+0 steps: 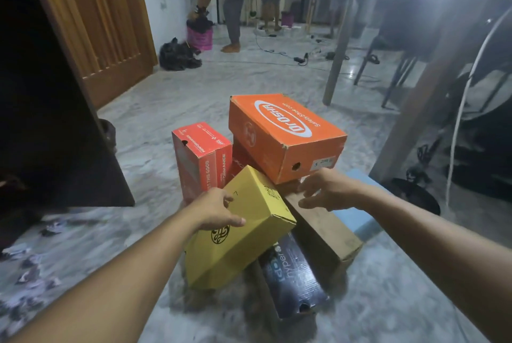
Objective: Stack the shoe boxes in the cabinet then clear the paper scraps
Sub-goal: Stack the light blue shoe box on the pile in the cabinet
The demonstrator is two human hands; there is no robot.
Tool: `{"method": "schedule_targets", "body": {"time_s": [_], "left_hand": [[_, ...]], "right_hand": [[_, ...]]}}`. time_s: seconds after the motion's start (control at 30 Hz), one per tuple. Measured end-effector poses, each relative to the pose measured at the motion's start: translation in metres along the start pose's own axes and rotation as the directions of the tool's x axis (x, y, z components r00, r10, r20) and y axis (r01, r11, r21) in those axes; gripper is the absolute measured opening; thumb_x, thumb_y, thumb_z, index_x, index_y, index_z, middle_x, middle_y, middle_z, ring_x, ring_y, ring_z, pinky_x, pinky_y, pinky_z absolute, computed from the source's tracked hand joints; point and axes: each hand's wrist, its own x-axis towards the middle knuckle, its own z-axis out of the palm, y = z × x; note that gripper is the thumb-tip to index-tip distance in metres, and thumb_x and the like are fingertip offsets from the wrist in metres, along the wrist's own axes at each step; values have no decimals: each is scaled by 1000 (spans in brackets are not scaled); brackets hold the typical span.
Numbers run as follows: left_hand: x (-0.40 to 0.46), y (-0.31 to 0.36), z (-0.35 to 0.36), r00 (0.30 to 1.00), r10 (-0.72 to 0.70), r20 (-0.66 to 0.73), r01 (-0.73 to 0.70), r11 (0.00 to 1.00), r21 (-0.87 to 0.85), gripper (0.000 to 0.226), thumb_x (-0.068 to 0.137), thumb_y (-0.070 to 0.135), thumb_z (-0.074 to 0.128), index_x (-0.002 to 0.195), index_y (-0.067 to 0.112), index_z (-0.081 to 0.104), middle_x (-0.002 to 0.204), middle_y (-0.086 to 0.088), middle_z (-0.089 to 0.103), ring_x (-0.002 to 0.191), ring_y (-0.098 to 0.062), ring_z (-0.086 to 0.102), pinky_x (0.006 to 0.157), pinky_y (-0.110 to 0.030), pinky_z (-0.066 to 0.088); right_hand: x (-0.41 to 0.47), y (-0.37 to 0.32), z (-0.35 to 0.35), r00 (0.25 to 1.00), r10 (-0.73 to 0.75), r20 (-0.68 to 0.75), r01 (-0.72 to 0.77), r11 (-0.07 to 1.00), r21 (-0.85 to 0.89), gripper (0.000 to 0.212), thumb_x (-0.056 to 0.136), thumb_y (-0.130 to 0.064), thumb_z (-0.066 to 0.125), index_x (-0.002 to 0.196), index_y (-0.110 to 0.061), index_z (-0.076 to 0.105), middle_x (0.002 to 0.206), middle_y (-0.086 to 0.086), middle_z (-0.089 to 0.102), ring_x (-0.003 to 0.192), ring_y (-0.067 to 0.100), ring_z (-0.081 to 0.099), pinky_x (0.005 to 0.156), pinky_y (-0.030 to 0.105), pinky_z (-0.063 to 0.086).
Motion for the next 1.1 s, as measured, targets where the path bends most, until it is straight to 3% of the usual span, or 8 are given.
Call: {"method": "schedule_targets", "body": {"time_s": [0.17,0.43,0.53,0.6,0.73,0.83,0.93,1.1], "left_hand": [[27,14,-4,995,39,-90,-44,998,-52,83,72,39,83,141,11,47,137,-10,55,122,-25,55,103,-43,46],[98,70,-10,937,98,-335,-149,980,-130,72,77,46,76,136,13,53,138,-7,55,125,-25,53,102,-36,41],[109,89,7,837,165,-522,-214,976,-34,45,79,45,73,112,14,67,115,-5,67,109,-24,61,92,-34,47],[112,100,26,796,260,-547,-309,951,3,25,79,40,73,85,17,69,91,-2,71,90,-23,64,78,-33,52],[109,119,71,785,472,-401,-417,882,221,25,81,38,67,69,16,65,73,1,68,73,-23,64,65,-32,51],[108,135,100,767,569,-298,-448,806,387,22,85,38,60,75,19,65,82,1,68,80,-24,63,69,-32,49],[116,146,123,842,503,-193,-418,836,356,22,86,37,58,97,21,69,103,1,69,94,-23,63,81,-34,51],[140,143,167,917,395,58,-391,857,337,41,87,30,59,128,21,59,126,-1,62,113,-22,59,94,-35,51]], "right_hand": [[34,26,-13,988,127,-89,-107,974,199,28,85,-29,74,100,-6,71,92,17,70,69,22,60,53,29,50],[83,90,-21,891,396,-222,-241,827,508,19,94,-29,59,103,-14,68,96,6,69,84,23,71,75,42,61],[92,121,-16,857,490,-156,-323,749,578,25,93,-27,59,105,-6,67,103,12,69,81,22,71,72,41,60],[94,141,-9,848,515,-123,-362,733,576,26,92,-25,60,107,-4,67,105,13,68,82,22,70,72,40,60],[95,178,12,859,502,-104,-405,789,461,25,92,-22,60,109,-6,66,109,12,69,95,25,68,70,37,59],[95,201,37,901,432,-35,-417,885,207,38,92,-21,56,130,-15,58,128,8,63,114,27,60,87,35,54],[94,223,67,934,352,59,-350,936,-42,50,99,-23,46,148,-16,40,147,7,49,134,25,46,106,27,35],[77,253,97,950,298,94,-257,916,-308,24,94,-32,49,116,-23,54,124,3,50,121,29,46,88,40,45]]}}
